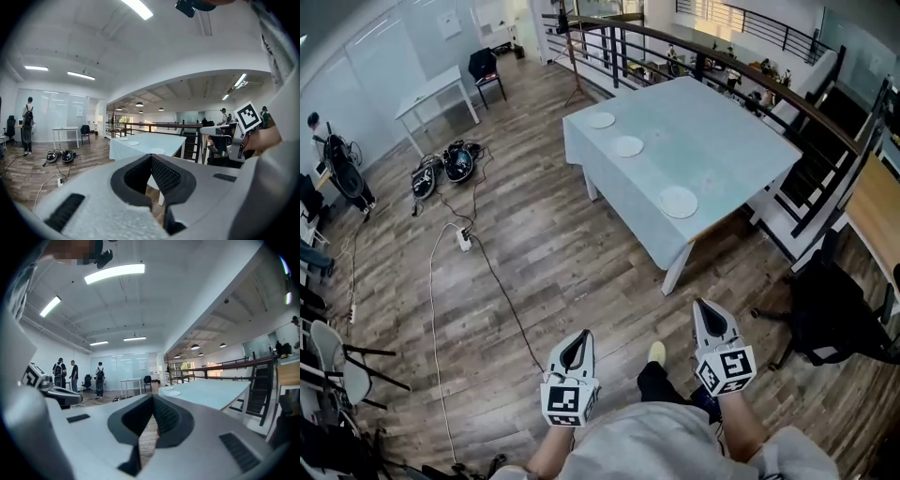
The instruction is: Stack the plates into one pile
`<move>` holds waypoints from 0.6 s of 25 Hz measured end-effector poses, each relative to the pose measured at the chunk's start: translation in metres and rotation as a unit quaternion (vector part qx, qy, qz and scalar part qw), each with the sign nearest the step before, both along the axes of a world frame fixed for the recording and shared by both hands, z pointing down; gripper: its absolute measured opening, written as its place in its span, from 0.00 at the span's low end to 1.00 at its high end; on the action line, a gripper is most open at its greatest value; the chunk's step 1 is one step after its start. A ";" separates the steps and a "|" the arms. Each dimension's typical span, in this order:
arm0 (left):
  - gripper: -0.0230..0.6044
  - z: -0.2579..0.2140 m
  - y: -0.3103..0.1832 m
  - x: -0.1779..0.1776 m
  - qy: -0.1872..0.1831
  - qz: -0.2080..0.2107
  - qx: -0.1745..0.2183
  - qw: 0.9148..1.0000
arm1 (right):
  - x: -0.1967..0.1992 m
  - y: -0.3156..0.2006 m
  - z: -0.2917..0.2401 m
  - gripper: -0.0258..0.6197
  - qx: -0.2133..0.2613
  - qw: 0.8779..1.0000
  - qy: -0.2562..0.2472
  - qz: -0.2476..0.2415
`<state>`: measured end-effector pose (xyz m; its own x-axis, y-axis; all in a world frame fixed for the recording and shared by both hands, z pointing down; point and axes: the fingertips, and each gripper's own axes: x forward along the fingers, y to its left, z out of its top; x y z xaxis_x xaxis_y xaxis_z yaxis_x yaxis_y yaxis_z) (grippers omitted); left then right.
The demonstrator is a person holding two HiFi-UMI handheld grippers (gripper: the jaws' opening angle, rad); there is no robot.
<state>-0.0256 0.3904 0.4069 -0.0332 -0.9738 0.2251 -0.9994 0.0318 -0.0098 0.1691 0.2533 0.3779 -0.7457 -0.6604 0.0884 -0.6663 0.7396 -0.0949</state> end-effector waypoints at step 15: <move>0.06 -0.009 -0.175 0.000 -0.019 0.049 -0.021 0.998 | -0.020 -0.154 -0.008 0.08 0.005 1.000 0.016 0.005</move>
<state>-0.0254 0.2150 0.3984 0.0532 -0.9625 0.2659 -0.9965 -0.0682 -0.0478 0.1493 0.0995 0.3696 -0.7364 -0.6682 0.1061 -0.6757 0.7342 -0.0660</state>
